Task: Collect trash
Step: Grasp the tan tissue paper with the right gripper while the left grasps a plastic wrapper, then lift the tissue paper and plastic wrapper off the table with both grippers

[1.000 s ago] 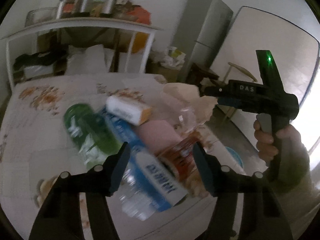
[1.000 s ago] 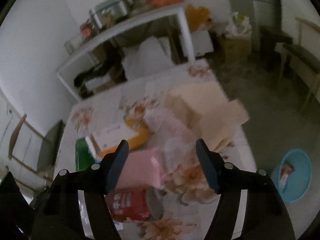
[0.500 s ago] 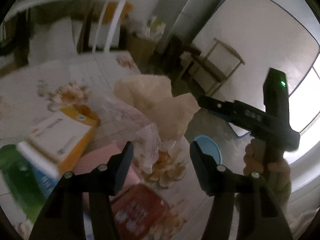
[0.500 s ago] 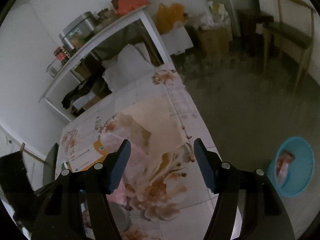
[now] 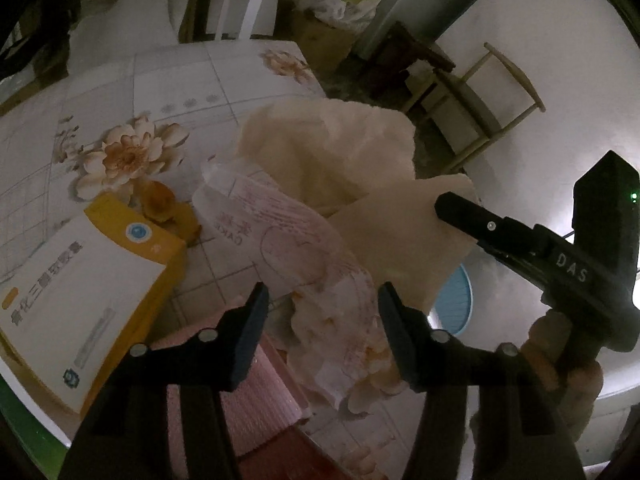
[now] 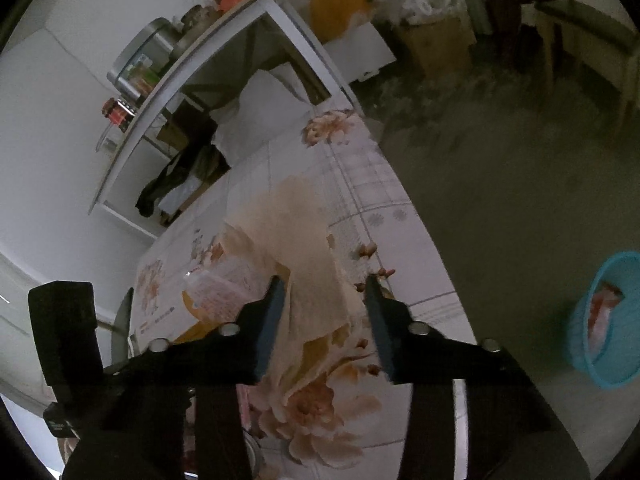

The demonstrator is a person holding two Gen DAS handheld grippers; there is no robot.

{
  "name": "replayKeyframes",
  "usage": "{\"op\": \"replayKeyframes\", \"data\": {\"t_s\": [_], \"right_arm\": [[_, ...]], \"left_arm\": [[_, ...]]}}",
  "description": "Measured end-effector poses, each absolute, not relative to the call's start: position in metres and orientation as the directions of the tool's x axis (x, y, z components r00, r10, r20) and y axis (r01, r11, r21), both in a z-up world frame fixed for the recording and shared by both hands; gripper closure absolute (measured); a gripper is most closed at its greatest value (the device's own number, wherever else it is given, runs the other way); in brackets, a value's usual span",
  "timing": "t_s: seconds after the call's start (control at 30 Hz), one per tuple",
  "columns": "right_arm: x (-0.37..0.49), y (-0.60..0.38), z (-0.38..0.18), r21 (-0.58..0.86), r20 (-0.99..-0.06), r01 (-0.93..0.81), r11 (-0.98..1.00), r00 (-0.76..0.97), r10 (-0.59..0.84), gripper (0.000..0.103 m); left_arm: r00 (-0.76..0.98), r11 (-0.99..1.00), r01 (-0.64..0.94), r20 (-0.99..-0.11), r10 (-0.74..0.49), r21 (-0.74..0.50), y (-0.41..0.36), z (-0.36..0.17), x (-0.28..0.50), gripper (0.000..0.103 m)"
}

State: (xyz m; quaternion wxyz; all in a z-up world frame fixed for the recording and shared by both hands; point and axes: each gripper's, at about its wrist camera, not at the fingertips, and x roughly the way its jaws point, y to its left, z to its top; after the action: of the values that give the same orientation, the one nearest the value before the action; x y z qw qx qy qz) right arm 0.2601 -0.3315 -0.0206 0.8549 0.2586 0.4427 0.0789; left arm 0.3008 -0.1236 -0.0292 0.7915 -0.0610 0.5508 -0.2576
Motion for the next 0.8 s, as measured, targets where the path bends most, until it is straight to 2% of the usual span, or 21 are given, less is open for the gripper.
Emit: {"op": "replayKeyframes", "data": {"t_s": [0.07, 0.1, 0.27, 0.43, 0.57, 0.7, 0.8], "right_arm": [[0.26, -0.331, -0.022, 0.52, -0.714, 0.095, 0.849, 0.593, 0.371, 0.084], [0.261, -0.331, -0.022, 0.523, -0.714, 0.094, 0.847, 0.591, 0.375, 0.087], [0.26, -0.328, -0.023, 0.523, -0.708, 0.079, 0.849, 0.596, 0.38, 0.1], [0.255, -0.326, -0.018, 0.518, -0.694, 0.064, 0.853, 0.614, 0.375, 0.102], [0.254, -0.322, -0.009, 0.495, -0.687, 0.046, 0.868, 0.632, 0.359, 0.102], [0.255, -0.315, -0.001, 0.478, -0.682, 0.001, 0.878, 0.63, 0.371, 0.102], [0.262, -0.306, 0.0, 0.454, -0.692, -0.045, 0.89, 0.611, 0.384, 0.088]], "left_arm": [[0.255, 0.862, 0.341, -0.846, -0.468, -0.374, -0.125, -0.032, 0.303, 0.062], [0.255, 0.862, 0.343, -0.846, -0.468, -0.374, -0.124, -0.032, 0.303, 0.068], [0.276, 0.864, 0.352, -0.842, -0.462, -0.359, -0.122, -0.031, 0.303, 0.074], [0.304, 0.867, 0.353, -0.833, -0.462, -0.352, -0.118, -0.027, 0.301, 0.075], [0.331, 0.86, 0.358, -0.812, -0.48, -0.363, -0.113, -0.018, 0.295, 0.087], [0.334, 0.859, 0.359, -0.809, -0.483, -0.365, -0.113, -0.02, 0.295, 0.09], [0.325, 0.86, 0.356, -0.815, -0.48, -0.364, -0.114, -0.024, 0.294, 0.091]]}}
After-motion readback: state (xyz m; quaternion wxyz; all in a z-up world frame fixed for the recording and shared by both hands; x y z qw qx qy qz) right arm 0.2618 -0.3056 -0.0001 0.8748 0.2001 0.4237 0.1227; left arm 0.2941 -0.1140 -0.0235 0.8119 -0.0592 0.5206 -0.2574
